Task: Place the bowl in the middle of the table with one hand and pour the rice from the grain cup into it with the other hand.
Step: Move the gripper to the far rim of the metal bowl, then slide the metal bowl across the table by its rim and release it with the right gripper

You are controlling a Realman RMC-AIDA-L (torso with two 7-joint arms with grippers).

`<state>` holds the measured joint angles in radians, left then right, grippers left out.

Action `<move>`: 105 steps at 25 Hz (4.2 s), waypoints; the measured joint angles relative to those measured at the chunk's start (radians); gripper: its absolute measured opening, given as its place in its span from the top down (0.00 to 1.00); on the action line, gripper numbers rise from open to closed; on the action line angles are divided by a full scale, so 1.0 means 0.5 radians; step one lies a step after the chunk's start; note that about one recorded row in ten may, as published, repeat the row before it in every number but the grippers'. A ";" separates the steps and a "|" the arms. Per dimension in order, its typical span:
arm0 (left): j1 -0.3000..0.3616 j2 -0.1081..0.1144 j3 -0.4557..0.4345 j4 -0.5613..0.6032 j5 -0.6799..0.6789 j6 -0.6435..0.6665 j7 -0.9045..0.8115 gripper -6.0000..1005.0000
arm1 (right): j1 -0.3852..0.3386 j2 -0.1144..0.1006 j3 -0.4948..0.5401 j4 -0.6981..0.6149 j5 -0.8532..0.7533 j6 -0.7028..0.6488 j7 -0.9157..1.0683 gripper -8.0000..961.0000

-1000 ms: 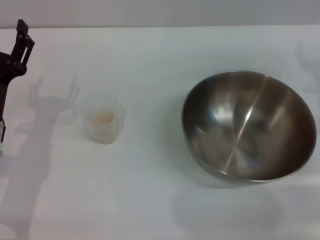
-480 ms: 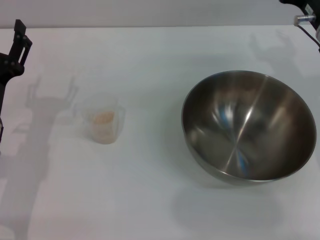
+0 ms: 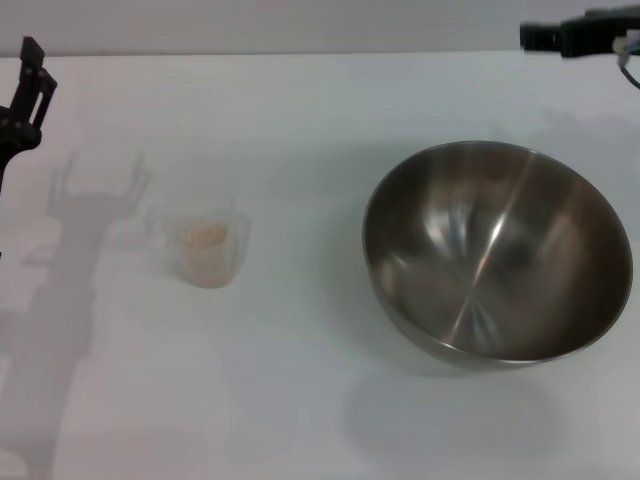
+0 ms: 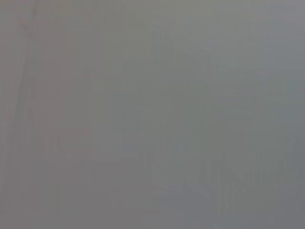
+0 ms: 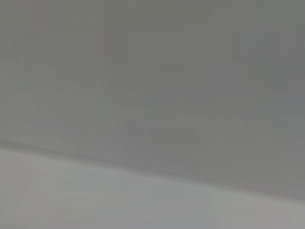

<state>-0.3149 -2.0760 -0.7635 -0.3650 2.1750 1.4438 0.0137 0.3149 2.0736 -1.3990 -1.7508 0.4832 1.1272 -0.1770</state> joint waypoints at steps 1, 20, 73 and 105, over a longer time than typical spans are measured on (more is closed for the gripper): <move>-0.002 0.000 -0.008 0.000 0.001 0.000 0.000 0.14 | 0.056 -0.002 0.066 -0.021 0.007 0.189 -0.020 0.19; -0.014 0.004 -0.019 0.003 0.000 0.005 -0.003 0.14 | 0.446 -0.046 0.450 0.536 -0.081 1.013 -0.363 0.19; -0.018 -0.001 -0.022 -0.006 0.009 0.040 -0.003 0.14 | 0.298 0.007 0.665 0.640 0.583 0.547 -0.893 0.97; -0.002 -0.002 -0.019 -0.016 0.016 0.039 -0.003 0.14 | 0.572 0.004 0.511 1.229 0.463 0.350 -0.845 0.96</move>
<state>-0.3159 -2.0770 -0.7730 -0.3728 2.1828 1.4634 0.0123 0.6010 2.0754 -1.1436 -1.1365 0.7146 1.3022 -0.5994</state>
